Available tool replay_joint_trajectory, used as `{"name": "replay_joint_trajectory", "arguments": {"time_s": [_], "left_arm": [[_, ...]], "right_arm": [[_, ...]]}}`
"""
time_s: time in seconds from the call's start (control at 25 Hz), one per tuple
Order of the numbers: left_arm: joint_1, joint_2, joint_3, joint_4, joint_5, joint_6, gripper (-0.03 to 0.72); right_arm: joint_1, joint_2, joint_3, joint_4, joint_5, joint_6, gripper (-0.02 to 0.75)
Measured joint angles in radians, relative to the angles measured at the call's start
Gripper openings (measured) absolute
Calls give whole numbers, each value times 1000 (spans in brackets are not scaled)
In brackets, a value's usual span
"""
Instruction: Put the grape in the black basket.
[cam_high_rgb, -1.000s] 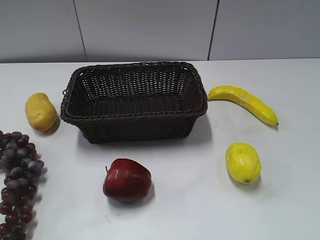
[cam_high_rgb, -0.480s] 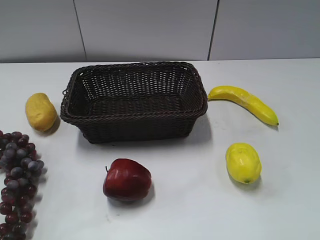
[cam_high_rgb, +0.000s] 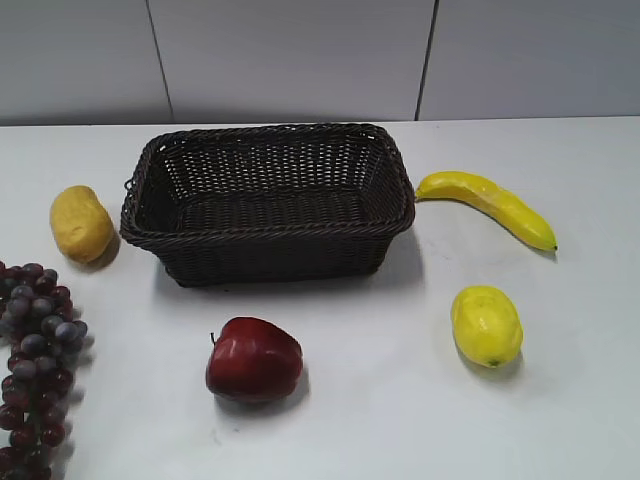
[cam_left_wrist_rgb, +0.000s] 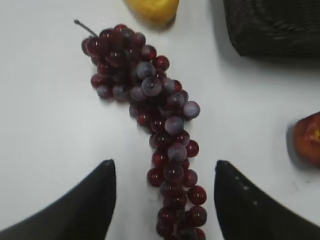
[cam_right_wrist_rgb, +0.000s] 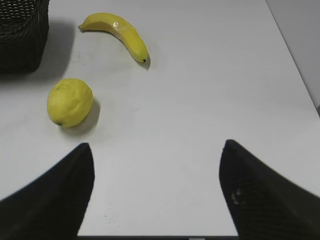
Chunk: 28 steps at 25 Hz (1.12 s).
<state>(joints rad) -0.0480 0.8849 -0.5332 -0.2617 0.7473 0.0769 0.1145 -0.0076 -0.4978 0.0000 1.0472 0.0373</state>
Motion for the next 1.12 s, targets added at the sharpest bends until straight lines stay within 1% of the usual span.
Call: {"name": "replay_joint_trajectory", "arguments": {"time_s": [0.28,0.52,0.68,0.92,1.12], "left_arm": [[0,326,-1,-33,-192,0,611],[0,509,-1,-79,-354,0,622],[0,580,-1,-91,-437,0,642],[0,643,-2,-95,-543,0,645],[0,699,-36,-97,-567,0,645]], "right_arm": [[0,0,0,0,0,0,593],[0,0,0,0,0,0,593],[0,0,0,0,0,0,593],[0,0,0,0,0,0,593],[0,0,0,0,0,0,593]]}}
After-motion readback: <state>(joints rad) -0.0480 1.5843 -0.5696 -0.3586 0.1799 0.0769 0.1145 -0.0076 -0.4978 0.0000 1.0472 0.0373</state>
